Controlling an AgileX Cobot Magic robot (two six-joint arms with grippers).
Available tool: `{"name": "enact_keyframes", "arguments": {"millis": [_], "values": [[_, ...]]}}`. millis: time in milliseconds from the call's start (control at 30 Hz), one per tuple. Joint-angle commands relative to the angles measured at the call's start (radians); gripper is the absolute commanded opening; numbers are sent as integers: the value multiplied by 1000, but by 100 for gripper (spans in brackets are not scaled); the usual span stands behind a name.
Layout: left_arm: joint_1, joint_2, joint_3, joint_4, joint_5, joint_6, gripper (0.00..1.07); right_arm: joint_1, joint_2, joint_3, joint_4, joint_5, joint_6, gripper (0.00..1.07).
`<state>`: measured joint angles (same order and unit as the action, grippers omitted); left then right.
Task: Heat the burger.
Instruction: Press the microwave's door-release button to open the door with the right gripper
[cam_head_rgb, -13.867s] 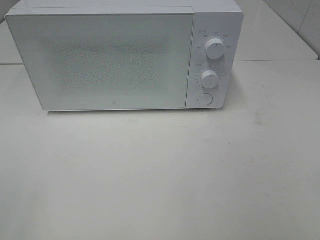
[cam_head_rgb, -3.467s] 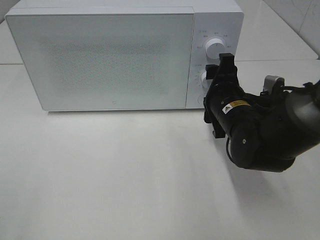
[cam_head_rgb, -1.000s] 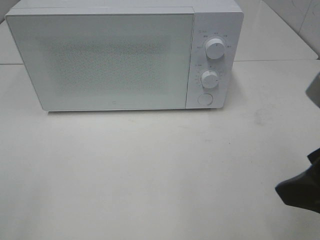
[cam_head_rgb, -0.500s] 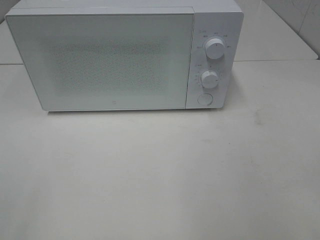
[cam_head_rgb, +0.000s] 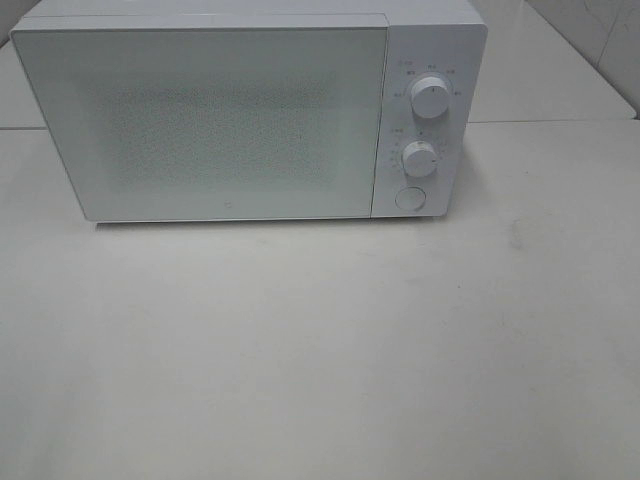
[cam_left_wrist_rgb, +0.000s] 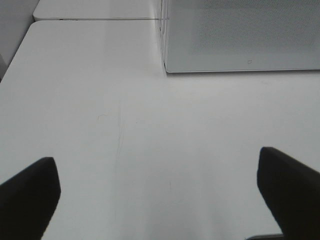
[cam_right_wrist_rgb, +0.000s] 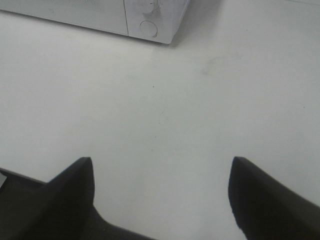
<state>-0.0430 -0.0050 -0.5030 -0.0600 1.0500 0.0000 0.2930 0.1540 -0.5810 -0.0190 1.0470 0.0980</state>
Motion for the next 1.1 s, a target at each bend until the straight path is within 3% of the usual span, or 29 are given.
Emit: {"name": "enact_keyframes", "arguments": {"millis": [33, 267, 700, 867, 1100], "values": [[3, -21, 4, -2, -14, 0, 100, -36, -66, 24, -10, -3, 7, 73], [3, -21, 4, -2, -14, 0, 100, -81, -184, 74, -20, -10, 3, 73], [3, -18, 4, -2, -14, 0, 100, -100, -184, 74, -24, -12, 2, 73], [3, -18, 4, -2, -14, 0, 100, -100, -113, 13, -24, -39, 4, 73], [3, -18, 4, -2, -14, 0, 100, -100, -9, 4, -27, -164, 4, 73]]}}
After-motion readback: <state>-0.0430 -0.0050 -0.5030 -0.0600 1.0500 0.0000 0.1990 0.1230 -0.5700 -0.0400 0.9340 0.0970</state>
